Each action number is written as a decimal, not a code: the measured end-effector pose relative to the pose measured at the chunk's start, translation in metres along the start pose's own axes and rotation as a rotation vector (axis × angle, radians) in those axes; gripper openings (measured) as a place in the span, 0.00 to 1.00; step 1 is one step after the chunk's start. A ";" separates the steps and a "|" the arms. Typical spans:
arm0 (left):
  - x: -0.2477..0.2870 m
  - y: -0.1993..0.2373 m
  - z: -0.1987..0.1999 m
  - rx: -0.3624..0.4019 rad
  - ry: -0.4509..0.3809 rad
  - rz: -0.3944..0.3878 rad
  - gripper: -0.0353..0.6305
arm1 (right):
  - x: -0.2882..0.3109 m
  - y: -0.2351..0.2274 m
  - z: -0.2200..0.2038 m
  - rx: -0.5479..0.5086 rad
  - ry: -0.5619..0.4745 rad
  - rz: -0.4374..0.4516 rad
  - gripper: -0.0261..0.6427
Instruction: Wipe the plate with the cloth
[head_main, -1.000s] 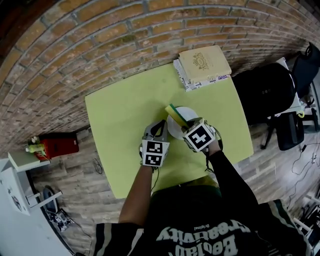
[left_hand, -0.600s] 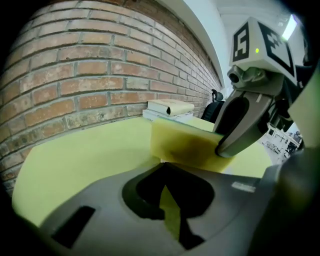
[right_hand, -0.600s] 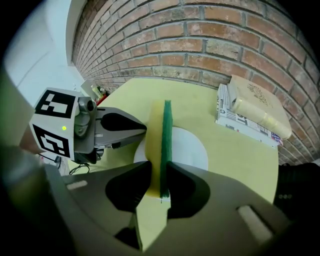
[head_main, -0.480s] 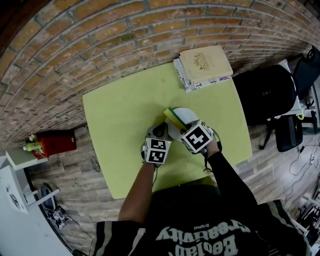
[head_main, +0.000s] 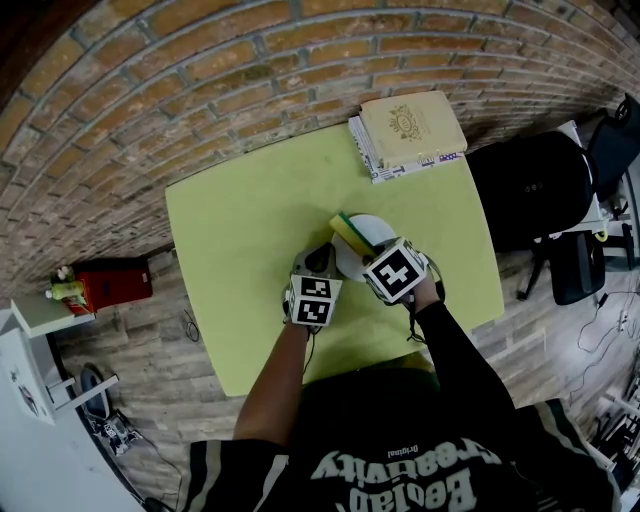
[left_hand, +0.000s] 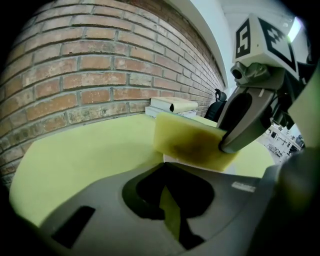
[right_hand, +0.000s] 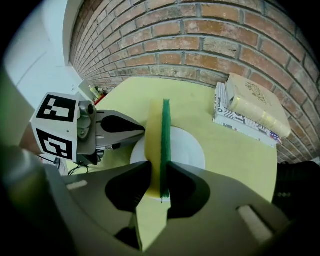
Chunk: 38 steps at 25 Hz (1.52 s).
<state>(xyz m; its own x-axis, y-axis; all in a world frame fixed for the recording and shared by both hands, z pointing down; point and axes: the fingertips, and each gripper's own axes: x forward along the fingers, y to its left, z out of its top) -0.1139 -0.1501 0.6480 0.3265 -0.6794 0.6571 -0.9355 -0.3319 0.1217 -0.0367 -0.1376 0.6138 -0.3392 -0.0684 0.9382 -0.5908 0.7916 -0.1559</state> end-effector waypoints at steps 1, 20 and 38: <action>0.000 0.000 0.001 0.001 -0.003 0.002 0.07 | 0.000 -0.002 0.000 0.002 0.002 -0.006 0.19; 0.000 0.002 0.000 0.004 -0.003 0.013 0.07 | -0.014 -0.036 -0.015 0.070 0.003 -0.074 0.20; -0.004 0.000 0.003 0.029 0.007 0.005 0.07 | -0.026 -0.058 -0.040 0.147 0.007 -0.101 0.20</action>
<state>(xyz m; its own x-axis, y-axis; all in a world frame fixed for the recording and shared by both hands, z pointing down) -0.1145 -0.1491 0.6436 0.3211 -0.6767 0.6626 -0.9326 -0.3477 0.0968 0.0356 -0.1578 0.6102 -0.2680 -0.1390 0.9534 -0.7228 0.6832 -0.1036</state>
